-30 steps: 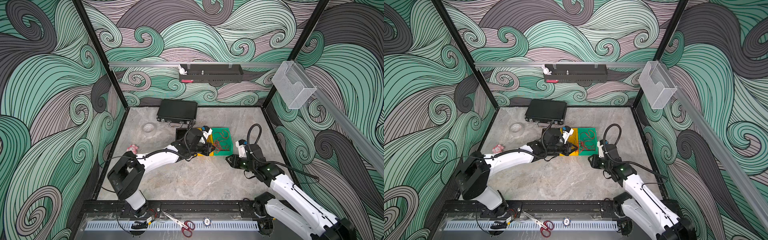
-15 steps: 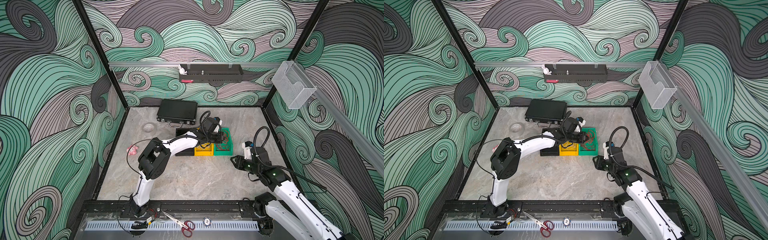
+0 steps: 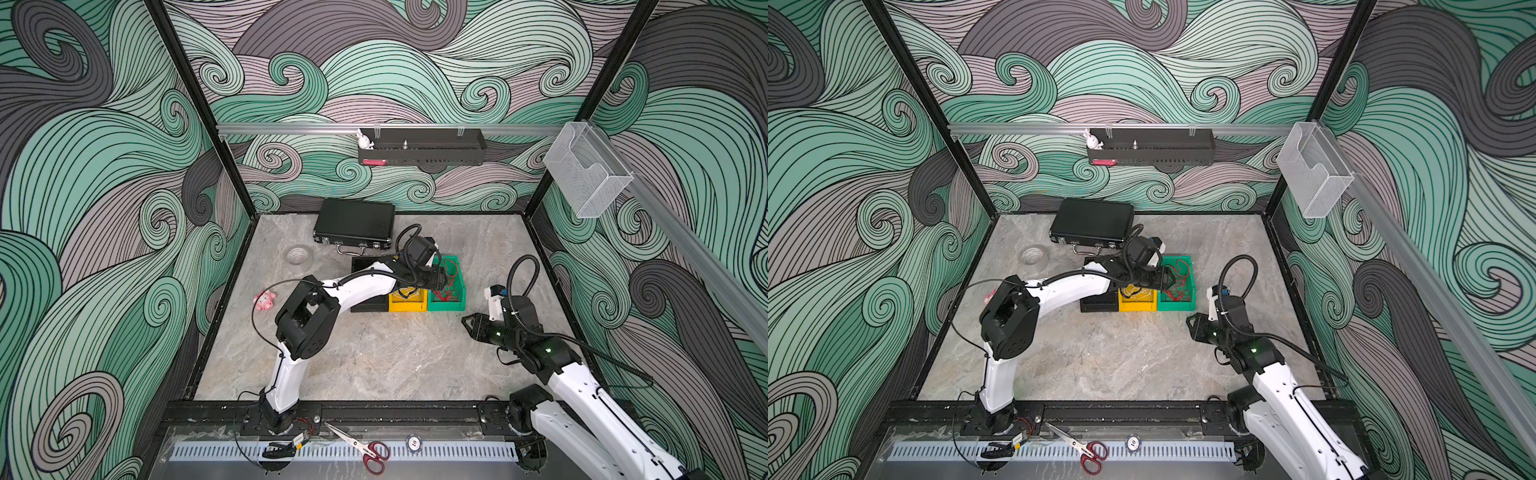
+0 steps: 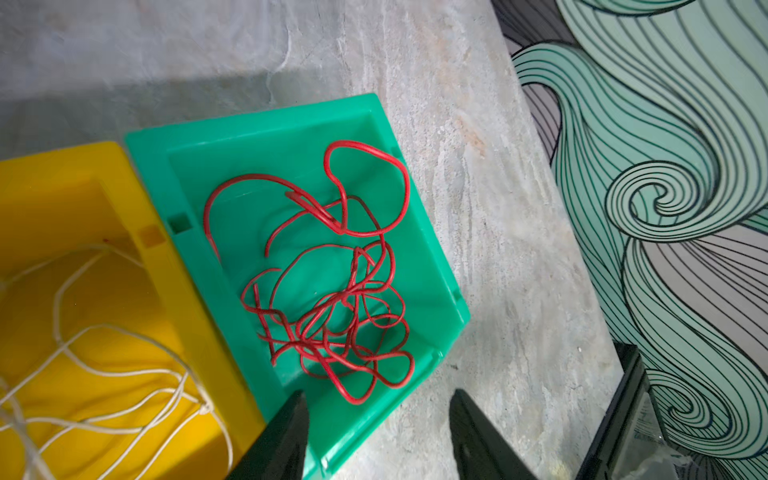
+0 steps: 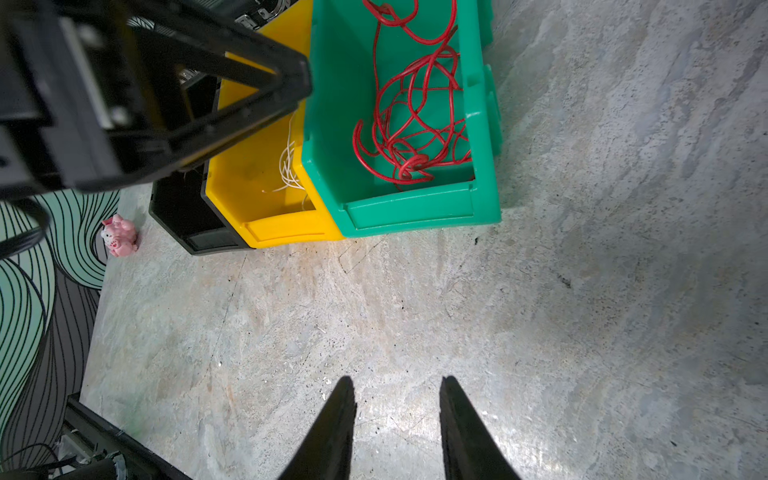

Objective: Untangle the cables

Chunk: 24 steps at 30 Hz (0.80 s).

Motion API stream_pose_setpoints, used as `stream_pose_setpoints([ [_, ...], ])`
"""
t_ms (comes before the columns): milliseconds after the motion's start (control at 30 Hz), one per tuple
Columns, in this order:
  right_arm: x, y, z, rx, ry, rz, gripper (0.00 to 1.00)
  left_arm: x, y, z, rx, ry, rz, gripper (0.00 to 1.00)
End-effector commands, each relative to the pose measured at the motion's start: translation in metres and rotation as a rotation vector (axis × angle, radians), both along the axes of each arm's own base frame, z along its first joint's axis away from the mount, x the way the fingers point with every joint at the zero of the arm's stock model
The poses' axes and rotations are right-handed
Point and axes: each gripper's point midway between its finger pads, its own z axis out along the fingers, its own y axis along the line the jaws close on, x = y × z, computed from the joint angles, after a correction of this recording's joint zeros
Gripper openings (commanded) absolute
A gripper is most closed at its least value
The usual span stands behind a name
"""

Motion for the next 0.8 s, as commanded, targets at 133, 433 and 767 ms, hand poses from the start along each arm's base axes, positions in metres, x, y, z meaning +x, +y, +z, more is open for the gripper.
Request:
stream_pose_setpoints([
  [133, 0.028, -0.019, 0.021, -0.106, -0.108, -0.08, 0.47, -0.008, 0.062, 0.074, 0.015, -0.212, 0.108, 0.64],
  [433, 0.096, -0.08, 0.061, -0.355, -0.32, -0.395, 0.79, 0.015, 0.234, 0.073, 0.072, -0.273, 0.522, 0.86],
  [767, 0.129, -0.141, 0.041, -0.623, -0.411, -0.612, 0.99, 0.015, 0.407, 0.041, 0.479, -0.553, 0.898, 0.89],
])
